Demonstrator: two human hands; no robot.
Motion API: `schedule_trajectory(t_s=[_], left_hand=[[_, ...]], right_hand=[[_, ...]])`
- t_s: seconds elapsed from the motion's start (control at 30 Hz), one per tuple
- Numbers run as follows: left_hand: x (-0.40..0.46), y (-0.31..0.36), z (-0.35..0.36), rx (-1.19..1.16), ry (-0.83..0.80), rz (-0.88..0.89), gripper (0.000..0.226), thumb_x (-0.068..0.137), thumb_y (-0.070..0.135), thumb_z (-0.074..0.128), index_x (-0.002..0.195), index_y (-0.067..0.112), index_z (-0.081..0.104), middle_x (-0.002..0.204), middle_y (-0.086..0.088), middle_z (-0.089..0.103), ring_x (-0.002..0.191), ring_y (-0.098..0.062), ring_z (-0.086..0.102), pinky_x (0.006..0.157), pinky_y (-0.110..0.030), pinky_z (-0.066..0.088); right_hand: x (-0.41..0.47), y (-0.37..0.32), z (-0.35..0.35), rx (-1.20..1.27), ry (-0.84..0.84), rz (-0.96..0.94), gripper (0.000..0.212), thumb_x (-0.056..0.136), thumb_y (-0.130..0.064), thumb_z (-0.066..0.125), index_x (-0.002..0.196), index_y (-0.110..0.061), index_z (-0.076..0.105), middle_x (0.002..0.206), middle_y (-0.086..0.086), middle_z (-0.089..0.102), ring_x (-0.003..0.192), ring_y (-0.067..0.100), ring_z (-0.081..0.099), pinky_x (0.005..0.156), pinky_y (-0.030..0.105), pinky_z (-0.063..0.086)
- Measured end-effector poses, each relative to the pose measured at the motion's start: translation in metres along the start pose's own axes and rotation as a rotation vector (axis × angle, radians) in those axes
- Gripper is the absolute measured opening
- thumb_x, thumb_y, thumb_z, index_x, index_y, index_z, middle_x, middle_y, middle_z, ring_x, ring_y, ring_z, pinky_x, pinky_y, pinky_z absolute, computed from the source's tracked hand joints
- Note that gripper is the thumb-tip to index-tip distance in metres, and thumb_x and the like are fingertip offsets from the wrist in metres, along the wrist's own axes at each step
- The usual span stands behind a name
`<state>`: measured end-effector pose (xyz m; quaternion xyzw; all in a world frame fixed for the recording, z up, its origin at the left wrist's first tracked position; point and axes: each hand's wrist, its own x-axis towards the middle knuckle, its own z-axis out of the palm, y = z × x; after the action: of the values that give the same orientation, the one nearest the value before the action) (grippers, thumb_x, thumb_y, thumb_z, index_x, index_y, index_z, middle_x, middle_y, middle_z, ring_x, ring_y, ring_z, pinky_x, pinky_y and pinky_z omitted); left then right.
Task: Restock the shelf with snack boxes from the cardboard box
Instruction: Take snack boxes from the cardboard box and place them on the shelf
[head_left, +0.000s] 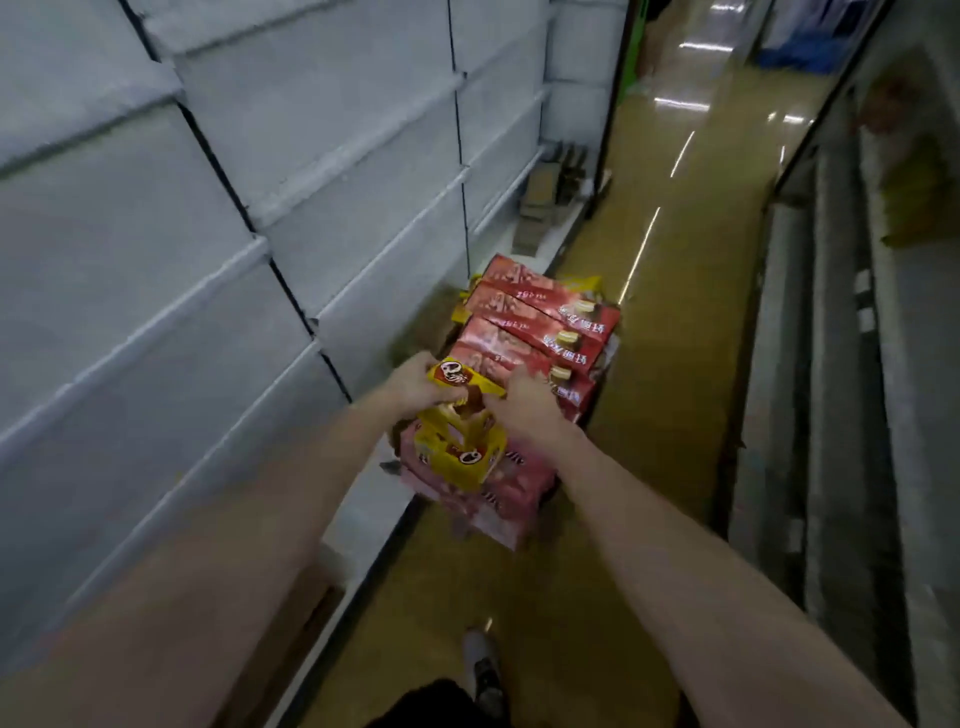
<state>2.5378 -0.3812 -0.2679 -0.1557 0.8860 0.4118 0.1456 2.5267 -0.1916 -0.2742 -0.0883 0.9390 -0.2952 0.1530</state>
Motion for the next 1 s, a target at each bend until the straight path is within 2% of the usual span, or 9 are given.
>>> schedule_trajectory(t_s=[0.1, 0.3, 0.37, 0.43, 0.53, 0.7, 0.8, 0.87, 1.0], left_hand=[[-0.003, -0.015, -0.001, -0.071, 0.042, -0.015, 0.078, 0.039, 0.061, 0.089, 0.099, 0.015, 0.067, 0.089, -0.002, 0.072, 0.079, -0.02, 0.067, 0.066, -0.031, 0.053], [-0.025, -0.023, -0.019, -0.359, 0.069, -0.135, 0.083, 0.049, 0.036, 0.095, 0.12, 0.008, 0.063, 0.105, -0.011, 0.073, 0.073, -0.019, 0.071, 0.05, -0.023, 0.052], [0.003, -0.053, -0.027, -0.441, 0.082, -0.147, 0.104, 0.032, 0.047, 0.095, 0.124, 0.012, 0.061, 0.108, -0.009, 0.072, 0.083, -0.023, 0.073, 0.069, -0.036, 0.061], [-0.012, -0.043, -0.041, -0.491, 0.082, -0.155, 0.084, 0.043, 0.041, 0.096, 0.115, 0.013, 0.063, 0.108, -0.008, 0.072, 0.082, -0.019, 0.072, 0.08, -0.04, 0.06], [-0.027, -0.035, -0.058, -0.485, 0.111, -0.115, 0.022, 0.083, 0.006, 0.075, 0.1, 0.01, 0.063, 0.089, -0.011, 0.067, 0.047, -0.005, 0.062, 0.043, -0.015, 0.048], [-0.007, -0.072, -0.08, -0.359, 0.18, -0.096, 0.031, 0.077, 0.004, 0.08, 0.106, 0.005, 0.069, 0.093, -0.01, 0.064, 0.079, -0.017, 0.056, 0.04, -0.017, 0.039], [0.017, -0.101, -0.082, -0.257, 0.031, -0.132, 0.059, 0.047, 0.038, 0.097, 0.09, 0.008, 0.07, 0.092, -0.01, 0.072, 0.079, -0.02, 0.067, 0.064, -0.034, 0.057], [0.054, -0.13, -0.072, -0.216, -0.018, -0.115, 0.078, 0.03, 0.047, 0.097, 0.09, 0.006, 0.07, 0.089, -0.012, 0.073, 0.077, -0.024, 0.07, 0.071, -0.04, 0.06], [0.022, -0.101, -0.071, -0.146, -0.012, -0.054, 0.073, 0.044, 0.036, 0.094, 0.102, 0.008, 0.06, 0.095, -0.011, 0.067, 0.088, -0.03, 0.069, 0.061, -0.032, 0.054]], right_hand=[[0.01, 0.02, 0.032, 0.186, -0.007, 0.027, 0.062, 0.072, -0.047, 0.052, 0.122, -0.011, 0.058, 0.105, 0.013, 0.07, 0.098, 0.034, 0.066, 0.082, 0.041, 0.055], [-0.043, -0.016, 0.02, 0.414, 0.078, -0.01, 0.056, 0.081, -0.032, 0.069, 0.131, -0.016, 0.05, 0.12, 0.004, 0.062, 0.107, 0.022, 0.06, 0.093, 0.041, 0.051], [-0.047, -0.024, 0.02, 0.352, 0.025, -0.005, 0.063, 0.071, -0.043, 0.065, 0.125, -0.015, 0.051, 0.113, 0.005, 0.064, 0.103, 0.024, 0.063, 0.088, 0.044, 0.054], [-0.05, -0.033, 0.021, 0.189, -0.056, 0.017, 0.069, 0.07, -0.043, 0.074, 0.127, -0.011, 0.05, 0.119, 0.01, 0.06, 0.11, 0.029, 0.059, 0.09, 0.043, 0.053], [-0.051, -0.038, 0.029, -0.043, -0.108, 0.062, 0.085, 0.074, -0.04, 0.083, 0.143, -0.011, 0.041, 0.141, 0.015, 0.046, 0.127, 0.035, 0.048, 0.101, 0.044, 0.046], [-0.051, -0.052, 0.054, -0.311, -0.168, 0.156, 0.092, 0.078, -0.047, 0.076, 0.151, -0.019, 0.028, 0.156, 0.017, 0.024, 0.144, 0.042, 0.022, 0.114, 0.061, 0.021], [-0.048, -0.056, 0.071, -0.341, -0.134, 0.233, 0.094, 0.079, -0.044, 0.077, 0.152, -0.019, 0.024, 0.157, 0.016, 0.024, 0.145, 0.041, 0.021, 0.116, 0.061, 0.018], [-0.049, -0.059, 0.078, -0.353, -0.081, 0.248, 0.087, 0.083, -0.033, 0.074, 0.152, -0.019, 0.023, 0.156, 0.016, 0.023, 0.144, 0.042, 0.02, 0.115, 0.061, 0.022], [-0.05, -0.062, 0.084, -0.395, 0.005, 0.267, 0.076, 0.081, -0.008, 0.072, 0.147, -0.017, 0.034, 0.149, 0.013, 0.033, 0.138, 0.039, 0.029, 0.107, 0.055, 0.04]])
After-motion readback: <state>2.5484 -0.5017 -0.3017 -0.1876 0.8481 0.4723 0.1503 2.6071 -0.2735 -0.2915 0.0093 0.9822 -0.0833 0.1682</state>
